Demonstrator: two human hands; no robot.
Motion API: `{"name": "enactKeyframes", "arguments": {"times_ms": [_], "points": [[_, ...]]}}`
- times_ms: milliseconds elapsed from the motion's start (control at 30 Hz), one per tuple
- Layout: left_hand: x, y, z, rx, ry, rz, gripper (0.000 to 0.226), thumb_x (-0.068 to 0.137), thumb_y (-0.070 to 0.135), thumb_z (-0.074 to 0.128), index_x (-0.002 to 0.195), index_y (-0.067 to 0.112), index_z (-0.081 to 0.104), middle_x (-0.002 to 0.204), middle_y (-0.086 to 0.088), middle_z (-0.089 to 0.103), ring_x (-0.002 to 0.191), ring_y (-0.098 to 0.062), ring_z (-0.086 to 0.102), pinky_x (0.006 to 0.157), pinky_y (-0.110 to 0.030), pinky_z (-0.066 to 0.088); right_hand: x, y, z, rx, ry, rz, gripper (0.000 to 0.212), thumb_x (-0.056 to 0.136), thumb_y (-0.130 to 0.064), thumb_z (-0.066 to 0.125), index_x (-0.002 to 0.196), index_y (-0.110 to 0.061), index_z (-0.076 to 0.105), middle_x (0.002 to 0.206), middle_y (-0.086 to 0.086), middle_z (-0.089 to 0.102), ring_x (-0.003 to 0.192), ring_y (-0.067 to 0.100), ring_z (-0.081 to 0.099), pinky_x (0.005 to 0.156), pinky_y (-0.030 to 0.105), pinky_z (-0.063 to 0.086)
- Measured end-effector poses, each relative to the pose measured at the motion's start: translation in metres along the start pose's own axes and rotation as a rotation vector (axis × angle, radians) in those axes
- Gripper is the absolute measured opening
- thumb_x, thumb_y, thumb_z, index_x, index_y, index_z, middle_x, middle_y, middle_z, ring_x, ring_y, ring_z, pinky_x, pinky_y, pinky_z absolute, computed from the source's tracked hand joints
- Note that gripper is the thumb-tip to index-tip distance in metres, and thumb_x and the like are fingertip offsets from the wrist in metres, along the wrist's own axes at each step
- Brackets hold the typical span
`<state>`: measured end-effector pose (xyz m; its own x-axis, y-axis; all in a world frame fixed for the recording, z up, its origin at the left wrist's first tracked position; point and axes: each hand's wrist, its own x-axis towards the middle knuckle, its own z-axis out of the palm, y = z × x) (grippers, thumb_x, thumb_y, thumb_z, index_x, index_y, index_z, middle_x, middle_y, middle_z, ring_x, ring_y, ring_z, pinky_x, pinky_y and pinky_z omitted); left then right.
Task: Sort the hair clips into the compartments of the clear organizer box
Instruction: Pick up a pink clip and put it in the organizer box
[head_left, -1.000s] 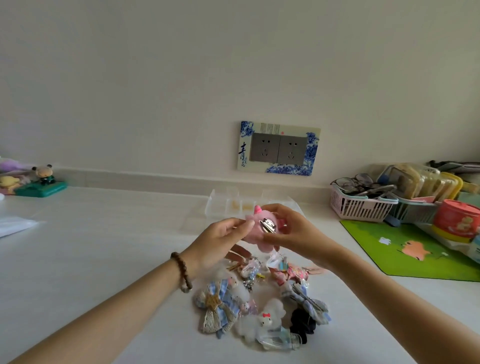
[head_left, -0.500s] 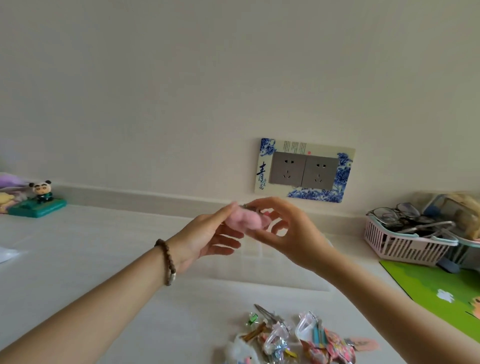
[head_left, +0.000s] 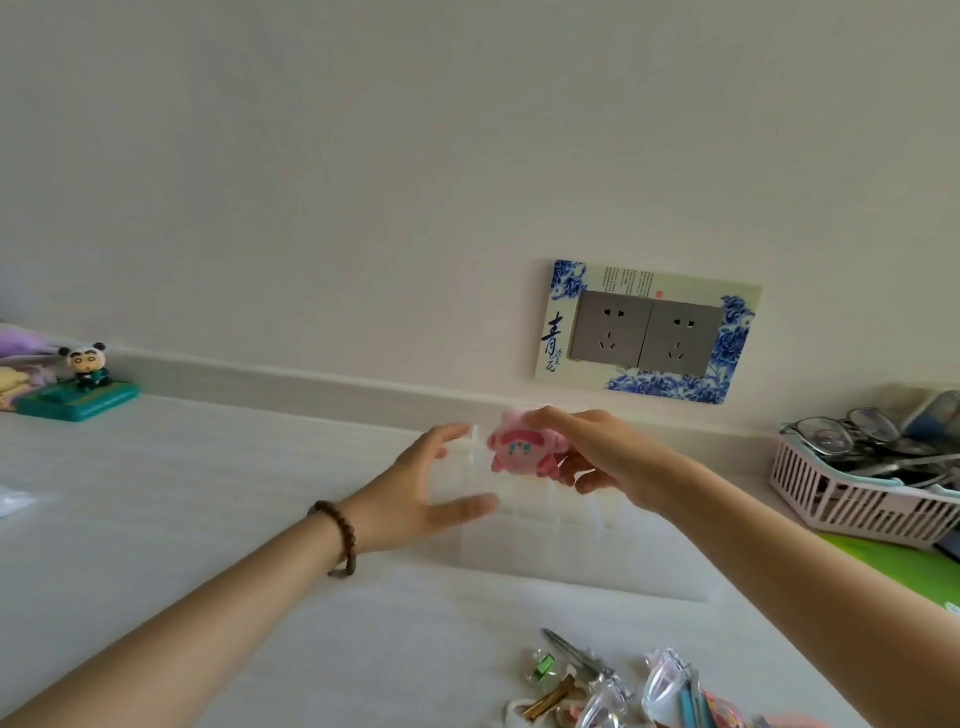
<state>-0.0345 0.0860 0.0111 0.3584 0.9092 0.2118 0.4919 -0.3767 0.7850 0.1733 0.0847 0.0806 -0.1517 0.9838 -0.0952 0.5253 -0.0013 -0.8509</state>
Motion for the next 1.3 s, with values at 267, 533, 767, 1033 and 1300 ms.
{"name": "enactKeyframes", "arguments": {"times_ms": [267,533,767,1033,1300], "points": [[0.001,-0.017,0.014,-0.033,-0.038,0.092,0.083,0.066,0.063,0.066,0.137,0.045,0.025,0.145,0.023,0.029,0.131,0.011,0.022,0.108,-0.017,0.022,0.019,-0.008,0.022,-0.267,-0.091,-0.007,0.037,0.083,-0.042,0.057,0.071,-0.009,0.067,0.051,0.001,0.060,0.040,0.012,0.042,0.042,0.021,0.031],[-0.003,-0.016,0.018,-0.058,0.016,0.123,0.074,0.073,0.056,0.064,0.136,0.045,0.027,0.143,0.024,0.033,0.131,0.009,0.025,0.108,-0.022,0.022,0.019,0.006,0.021,-0.287,-0.013,-0.173,0.029,0.084,-0.042,0.062,0.094,-0.015,0.063,0.065,-0.003,0.068,0.047,0.010,0.052,0.045,0.021,0.039],[-0.009,-0.010,0.017,0.203,0.095,0.257,0.058,0.070,0.071,0.046,0.117,0.039,0.055,0.127,0.023,0.049,0.123,0.010,0.035,0.101,-0.007,0.021,0.000,0.032,0.013,-0.462,0.096,-0.461,0.024,0.092,-0.038,0.050,0.107,-0.029,0.067,0.106,-0.018,0.068,0.095,-0.007,0.058,0.081,0.009,0.039],[-0.008,0.012,0.012,0.620,-0.084,0.152,0.079,0.068,0.078,0.030,0.135,0.037,0.035,0.151,0.013,0.026,0.142,-0.007,0.007,0.113,-0.029,-0.002,-0.029,0.044,0.000,-0.401,0.191,-0.451,0.023,0.092,-0.038,0.049,0.102,-0.028,0.067,0.104,-0.015,0.068,0.100,-0.002,0.058,0.089,0.019,0.043],[-0.064,0.029,0.023,0.447,0.058,0.242,0.086,0.069,0.080,0.028,0.140,0.031,0.028,0.149,0.015,0.023,0.136,0.002,0.010,0.111,-0.021,0.009,-0.098,0.063,-0.014,-0.329,0.189,-0.518,0.021,0.087,-0.039,0.057,0.104,-0.030,0.066,0.106,-0.022,0.065,0.103,-0.006,0.058,0.093,0.018,0.043]]}}
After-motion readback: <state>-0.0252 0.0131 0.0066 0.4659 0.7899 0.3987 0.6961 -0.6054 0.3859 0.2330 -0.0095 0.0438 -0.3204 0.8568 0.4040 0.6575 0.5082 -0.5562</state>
